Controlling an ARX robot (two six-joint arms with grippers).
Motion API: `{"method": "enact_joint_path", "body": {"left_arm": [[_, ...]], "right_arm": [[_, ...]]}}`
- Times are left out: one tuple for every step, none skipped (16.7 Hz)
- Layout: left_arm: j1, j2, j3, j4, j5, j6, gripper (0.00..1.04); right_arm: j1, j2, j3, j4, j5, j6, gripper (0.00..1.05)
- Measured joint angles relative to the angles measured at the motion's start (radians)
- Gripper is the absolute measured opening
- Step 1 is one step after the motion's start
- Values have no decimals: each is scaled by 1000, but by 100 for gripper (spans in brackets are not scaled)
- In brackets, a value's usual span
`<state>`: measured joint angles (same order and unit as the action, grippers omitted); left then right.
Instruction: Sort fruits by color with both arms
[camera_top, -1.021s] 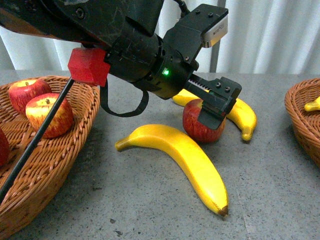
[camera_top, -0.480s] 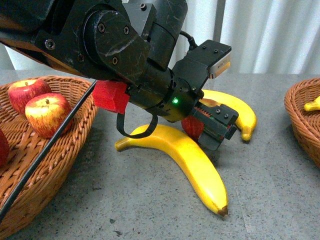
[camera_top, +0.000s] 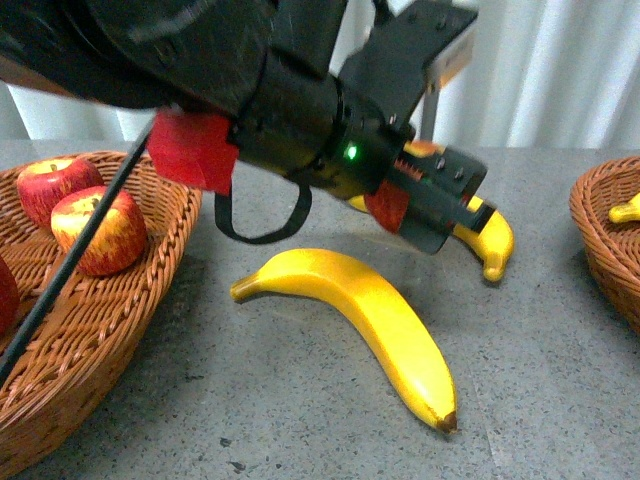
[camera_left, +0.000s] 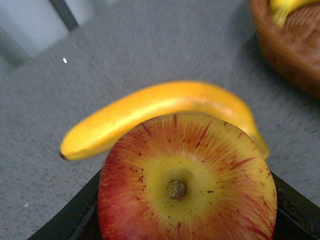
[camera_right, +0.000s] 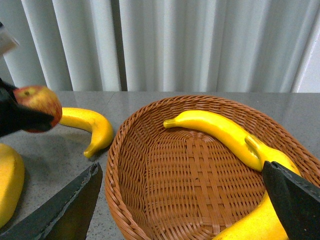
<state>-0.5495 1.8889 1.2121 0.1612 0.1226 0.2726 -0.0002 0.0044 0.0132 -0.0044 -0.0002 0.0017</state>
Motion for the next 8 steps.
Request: {"method": "enact_joint_path", "body": {"left_arm": [[-16, -63, -25, 28, -25, -18, 71], [-27, -138, -53, 51, -73, -49, 71], [-31, -222, -103, 85, -115, -92, 71], [-20, -279, -144, 101, -166, -127, 71], [2, -332, -191, 106, -203, -160, 71], [27, -382, -241, 113, -247, -188, 71], [47, -422, -280, 122, -284, -204, 71], [80, -481, -336, 134, -349, -231, 71]], "right_arm": [[0, 0, 0, 0, 0, 0, 98], [0, 0, 0, 0, 0, 0, 98], [0, 0, 0, 0, 0, 0, 98], [0, 0, 0, 0, 0, 0, 98], [0, 0, 0, 0, 0, 0, 98], [0, 0, 0, 0, 0, 0, 98], [0, 0, 0, 0, 0, 0, 98], [0, 0, 0, 0, 0, 0, 98]]}}
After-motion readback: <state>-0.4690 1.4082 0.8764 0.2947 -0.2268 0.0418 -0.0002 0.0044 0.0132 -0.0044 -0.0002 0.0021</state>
